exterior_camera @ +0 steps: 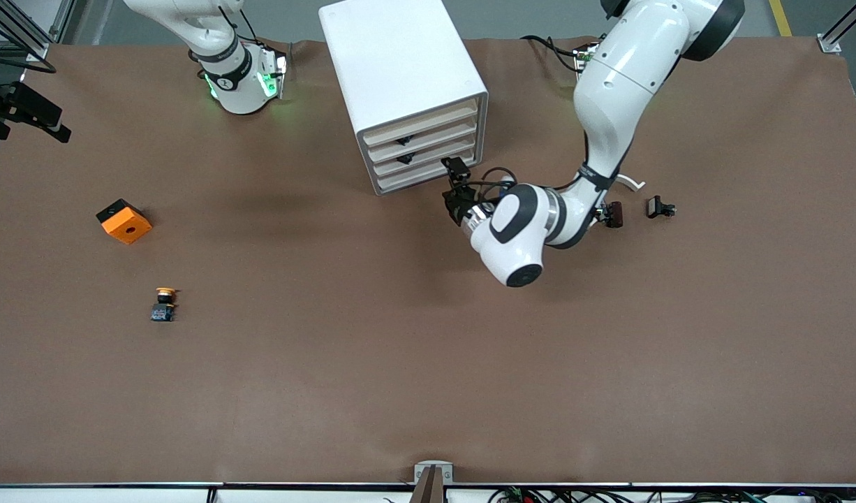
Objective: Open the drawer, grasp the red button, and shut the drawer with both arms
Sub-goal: 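Reach the left gripper to the drawer handle and grasp it, then pull the drawer open with the left gripper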
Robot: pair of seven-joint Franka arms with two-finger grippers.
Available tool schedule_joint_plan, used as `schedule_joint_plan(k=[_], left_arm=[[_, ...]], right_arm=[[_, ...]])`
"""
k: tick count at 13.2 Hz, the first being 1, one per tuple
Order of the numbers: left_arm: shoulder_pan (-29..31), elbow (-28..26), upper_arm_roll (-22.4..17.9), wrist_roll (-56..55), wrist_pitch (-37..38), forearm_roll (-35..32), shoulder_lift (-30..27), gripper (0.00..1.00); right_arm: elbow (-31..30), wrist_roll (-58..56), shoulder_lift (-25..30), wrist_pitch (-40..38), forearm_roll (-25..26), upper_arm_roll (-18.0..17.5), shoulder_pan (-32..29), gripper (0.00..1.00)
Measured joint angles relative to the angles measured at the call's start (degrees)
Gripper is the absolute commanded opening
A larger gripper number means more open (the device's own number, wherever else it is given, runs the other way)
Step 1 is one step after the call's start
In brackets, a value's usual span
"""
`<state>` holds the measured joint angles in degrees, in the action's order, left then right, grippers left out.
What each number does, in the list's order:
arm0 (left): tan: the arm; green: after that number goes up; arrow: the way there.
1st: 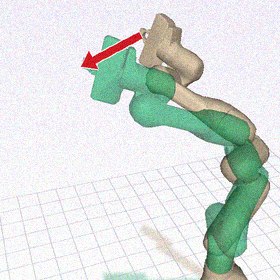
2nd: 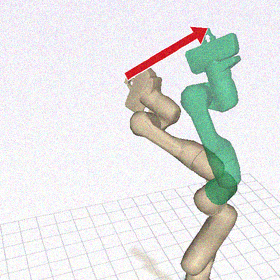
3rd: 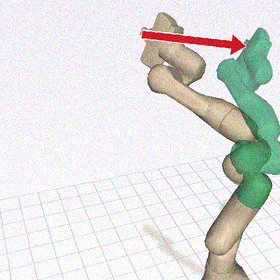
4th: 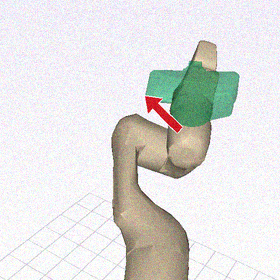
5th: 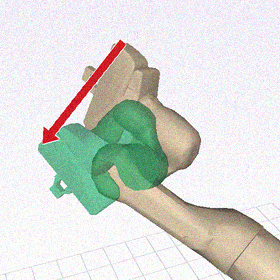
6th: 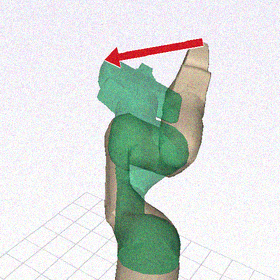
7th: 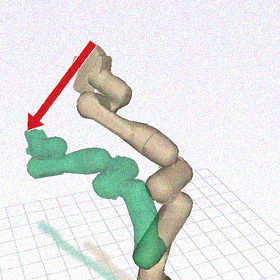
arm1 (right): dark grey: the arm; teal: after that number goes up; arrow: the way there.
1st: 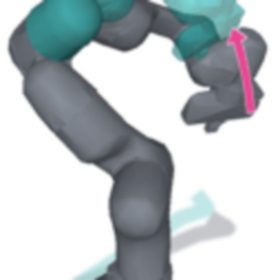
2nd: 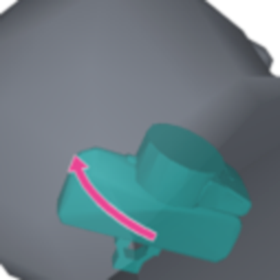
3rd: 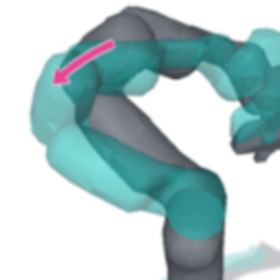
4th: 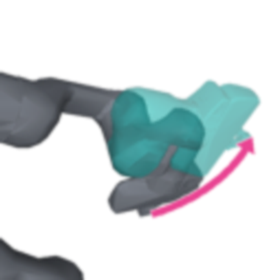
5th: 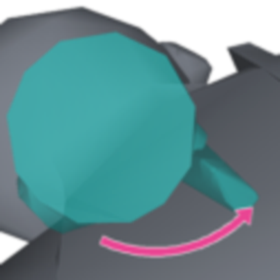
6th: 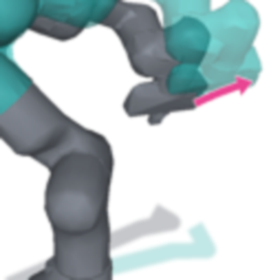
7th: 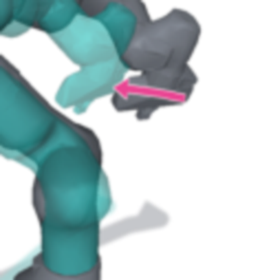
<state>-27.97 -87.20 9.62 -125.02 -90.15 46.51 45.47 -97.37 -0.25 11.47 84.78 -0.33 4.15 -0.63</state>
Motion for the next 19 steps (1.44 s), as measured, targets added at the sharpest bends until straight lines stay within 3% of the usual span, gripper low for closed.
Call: schedule_joint_plan(k=[1, 4, 5, 8, 10, 13, 14, 17, 19], left_arm=[[-0.7, 0.1, 0.0, -1.5, 0.0, 0.5, 0.0, 0.75], [-1.3, 0.2, 0.0, -2.7, 2.5, 2.0, 0.0, 0.65], [-1.4, 0.2, 0.0, -2.7, 3.4, 2.0, 0.0, 0.53], [-3.0, 0.2, 0.0, -2.7, 5.0, 2.0, 0.3, 0.52], [-4.6, 0.2, 0.0, -2.7, 5.0, 2.1, 0.7, 0.43], [-5.8, 0.2, 0.0, -2.8, 5.4, 2.1, 1.2, 0.13], [-5.9, 0.2, 0.0, -2.8, 5.7, 2.1, 1.3, 0.08], [-5.7, 0.5, 0.0, -4.0, 7.4, 2.9, 1.3, 0.00], [-5.6, 0.5, -0.3, -4.3, 7.5, 2.9, 1.3, 0.00]], right_arm=[[0.0, 0.0, 0.0, 0.0, 0.0, 0.0, 0.0, 1.00], [0.0, 0.0, 0.0, 0.0, 0.0, 0.0, 0.0, 1.00], [0.0, 0.0, 0.0, 0.0, 0.0, 0.0, 0.0, 1.00], [0.0, 0.0, 0.0, 0.0, 0.0, 0.0, 0.0, 1.00], [0.0, 0.0, 0.0, 0.0, 0.0, 0.0, 0.0, 1.00], [0.1, 0.0, 0.0, 0.0, 0.0, 0.0, 0.0, 1.00], [0.2, 0.0, 0.0, 0.0, 0.0, 0.1, 0.0, 1.00], [0.2, 0.1, -0.1, 0.3, 0.0, 0.4, -0.1, 1.00], [0.4, 0.1, -1.1, 0.4, 0.0, 0.7, -0.2, 1.00]])
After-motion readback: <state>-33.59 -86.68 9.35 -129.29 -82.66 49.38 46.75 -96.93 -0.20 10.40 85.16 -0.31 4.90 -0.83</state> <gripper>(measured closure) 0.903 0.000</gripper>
